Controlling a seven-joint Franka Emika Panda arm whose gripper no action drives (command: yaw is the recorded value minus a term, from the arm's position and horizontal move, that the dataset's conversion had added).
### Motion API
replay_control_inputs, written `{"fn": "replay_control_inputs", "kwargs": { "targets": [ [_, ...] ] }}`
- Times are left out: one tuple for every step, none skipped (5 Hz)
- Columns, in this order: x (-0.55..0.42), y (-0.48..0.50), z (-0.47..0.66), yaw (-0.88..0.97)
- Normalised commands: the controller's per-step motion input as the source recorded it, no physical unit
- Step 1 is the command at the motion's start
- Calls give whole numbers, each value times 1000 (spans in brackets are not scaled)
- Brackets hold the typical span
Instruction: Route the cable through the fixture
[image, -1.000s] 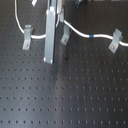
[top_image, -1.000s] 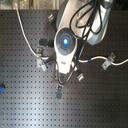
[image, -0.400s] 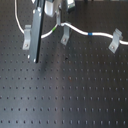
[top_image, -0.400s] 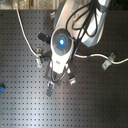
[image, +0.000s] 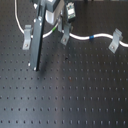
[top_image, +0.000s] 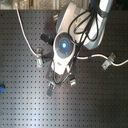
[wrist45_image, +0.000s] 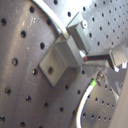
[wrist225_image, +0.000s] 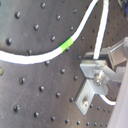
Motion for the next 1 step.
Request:
{"fn": "replay_control_inputs", "kwargs": {
  "targets": [
    [132, -42, 748, 0]
  ]
}}
